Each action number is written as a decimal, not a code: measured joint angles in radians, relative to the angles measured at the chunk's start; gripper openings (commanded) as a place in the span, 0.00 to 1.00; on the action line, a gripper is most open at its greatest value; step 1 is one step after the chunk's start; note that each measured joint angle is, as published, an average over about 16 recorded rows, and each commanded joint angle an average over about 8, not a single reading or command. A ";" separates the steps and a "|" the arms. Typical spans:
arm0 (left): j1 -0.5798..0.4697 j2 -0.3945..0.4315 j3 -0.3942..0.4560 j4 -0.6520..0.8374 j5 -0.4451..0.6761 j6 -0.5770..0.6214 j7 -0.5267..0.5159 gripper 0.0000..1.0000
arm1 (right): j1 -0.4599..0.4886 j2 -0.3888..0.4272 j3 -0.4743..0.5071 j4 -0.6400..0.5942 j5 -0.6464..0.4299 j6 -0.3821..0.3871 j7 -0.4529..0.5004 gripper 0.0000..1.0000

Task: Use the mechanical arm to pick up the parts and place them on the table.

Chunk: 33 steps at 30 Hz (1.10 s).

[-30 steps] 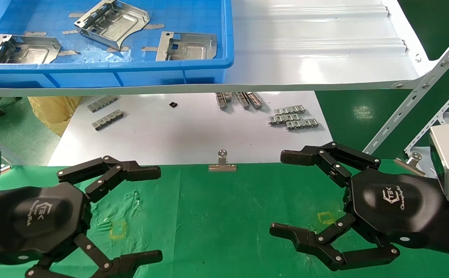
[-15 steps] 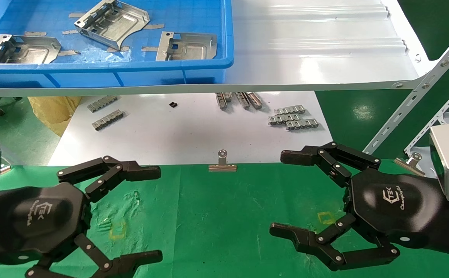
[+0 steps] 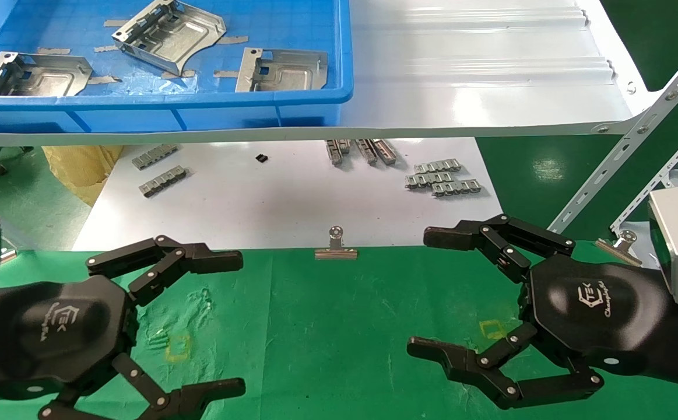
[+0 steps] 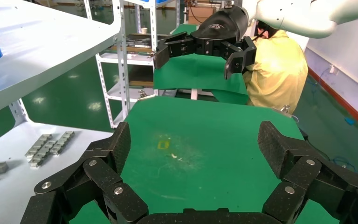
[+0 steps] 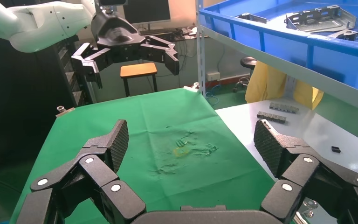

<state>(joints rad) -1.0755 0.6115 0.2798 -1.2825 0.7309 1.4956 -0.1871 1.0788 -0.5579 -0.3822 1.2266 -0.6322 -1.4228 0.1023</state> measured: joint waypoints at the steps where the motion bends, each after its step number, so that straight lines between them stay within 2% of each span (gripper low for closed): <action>1: 0.000 0.000 0.000 0.000 0.000 0.000 0.000 1.00 | 0.000 0.000 0.000 0.000 0.000 0.000 0.000 1.00; 9: 0.000 0.000 0.000 0.000 0.000 0.000 0.000 1.00 | 0.000 0.000 0.000 0.000 0.000 0.000 0.000 1.00; 17: 0.000 0.000 0.000 0.000 0.000 0.000 0.000 1.00 | 0.000 0.000 0.000 0.000 0.000 0.000 0.000 0.00; 33: 0.000 0.000 0.000 0.000 0.000 0.000 0.000 1.00 | 0.000 0.000 0.000 0.000 0.000 0.000 0.000 0.00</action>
<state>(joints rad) -1.0755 0.6115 0.2799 -1.2825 0.7309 1.4956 -0.1871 1.0788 -0.5579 -0.3822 1.2266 -0.6322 -1.4228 0.1023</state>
